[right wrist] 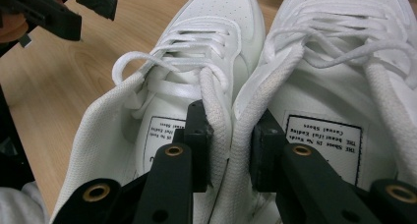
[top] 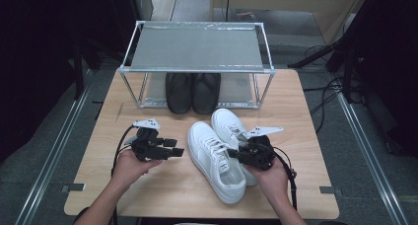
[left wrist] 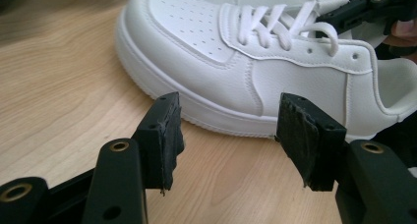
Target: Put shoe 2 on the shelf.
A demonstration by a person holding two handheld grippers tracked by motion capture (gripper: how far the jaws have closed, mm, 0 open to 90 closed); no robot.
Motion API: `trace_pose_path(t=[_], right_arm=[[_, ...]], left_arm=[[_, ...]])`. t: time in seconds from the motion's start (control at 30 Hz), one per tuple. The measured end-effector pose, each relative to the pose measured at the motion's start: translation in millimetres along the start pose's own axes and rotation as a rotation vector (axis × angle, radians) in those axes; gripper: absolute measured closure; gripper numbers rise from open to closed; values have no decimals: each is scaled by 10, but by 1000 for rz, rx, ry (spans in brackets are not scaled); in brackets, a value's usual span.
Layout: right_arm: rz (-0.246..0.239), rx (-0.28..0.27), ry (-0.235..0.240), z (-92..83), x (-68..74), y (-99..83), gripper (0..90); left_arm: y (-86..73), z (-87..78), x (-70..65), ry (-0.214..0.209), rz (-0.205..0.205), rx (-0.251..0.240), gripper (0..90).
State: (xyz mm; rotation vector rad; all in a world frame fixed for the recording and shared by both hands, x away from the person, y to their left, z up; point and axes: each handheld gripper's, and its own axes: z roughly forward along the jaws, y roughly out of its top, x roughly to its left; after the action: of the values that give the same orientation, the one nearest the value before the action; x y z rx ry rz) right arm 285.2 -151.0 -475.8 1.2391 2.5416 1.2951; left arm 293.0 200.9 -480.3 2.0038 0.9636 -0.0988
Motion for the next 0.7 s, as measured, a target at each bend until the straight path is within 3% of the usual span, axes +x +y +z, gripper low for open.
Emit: trace_pose_path(t=[0.2, 0.33, 0.37, 0.53, 0.7], right_arm=[[-18, 16, 26, -62, -56, 72, 769], [-21, 17, 98, -108, -92, 152, 770], [-21, 17, 98, -108, -92, 152, 770], [-98, 54, 141, -89, 20, 256, 769], [-142, 85, 197, -32, 55, 400, 769]], left_arm=[[-36, -123, 93, 24, -34, -24, 428], [-72, -220, 164, 38, -68, -50, 428], [-72, -220, 164, 38, -68, -50, 428], [-150, -380, 274, 73, -109, -74, 428], [-236, -518, 380, 120, -147, -84, 427]])
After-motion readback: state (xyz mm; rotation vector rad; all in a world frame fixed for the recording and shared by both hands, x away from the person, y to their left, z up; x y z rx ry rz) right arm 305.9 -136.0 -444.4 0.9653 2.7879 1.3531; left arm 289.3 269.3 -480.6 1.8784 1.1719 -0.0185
